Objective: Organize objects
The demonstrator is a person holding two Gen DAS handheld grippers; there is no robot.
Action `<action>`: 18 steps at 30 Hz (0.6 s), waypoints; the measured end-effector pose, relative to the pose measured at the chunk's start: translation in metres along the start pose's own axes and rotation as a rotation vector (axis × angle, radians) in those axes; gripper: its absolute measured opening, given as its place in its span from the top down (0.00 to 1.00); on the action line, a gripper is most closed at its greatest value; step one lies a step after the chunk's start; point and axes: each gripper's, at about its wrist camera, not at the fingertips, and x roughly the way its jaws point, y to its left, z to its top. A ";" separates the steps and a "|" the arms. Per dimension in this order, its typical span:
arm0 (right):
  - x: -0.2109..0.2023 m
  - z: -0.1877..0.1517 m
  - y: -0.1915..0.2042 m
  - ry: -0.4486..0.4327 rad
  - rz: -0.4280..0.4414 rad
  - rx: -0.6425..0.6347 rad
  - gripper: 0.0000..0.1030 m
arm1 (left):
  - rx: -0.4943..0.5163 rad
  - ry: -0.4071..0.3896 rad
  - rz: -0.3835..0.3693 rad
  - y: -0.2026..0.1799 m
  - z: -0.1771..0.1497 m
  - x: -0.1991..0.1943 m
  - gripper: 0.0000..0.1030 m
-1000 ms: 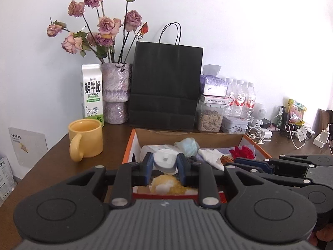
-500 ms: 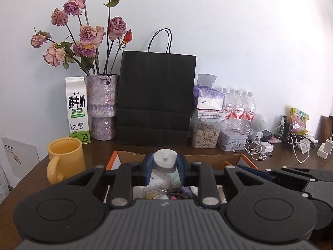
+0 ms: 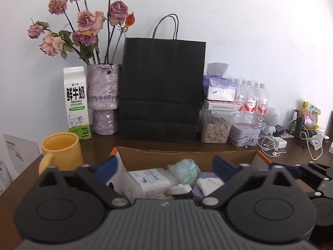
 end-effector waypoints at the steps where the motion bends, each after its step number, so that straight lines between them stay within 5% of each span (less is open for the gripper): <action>1: -0.001 -0.001 0.000 -0.005 -0.011 -0.001 0.15 | 0.000 -0.006 0.015 0.002 0.001 -0.001 0.00; 4: -0.006 0.000 -0.002 -0.010 -0.017 0.007 0.00 | -0.004 0.013 0.020 0.007 0.003 -0.004 0.00; 18: -0.093 -0.013 0.015 0.045 0.016 0.043 0.00 | 0.038 0.074 0.012 0.027 -0.015 -0.092 0.00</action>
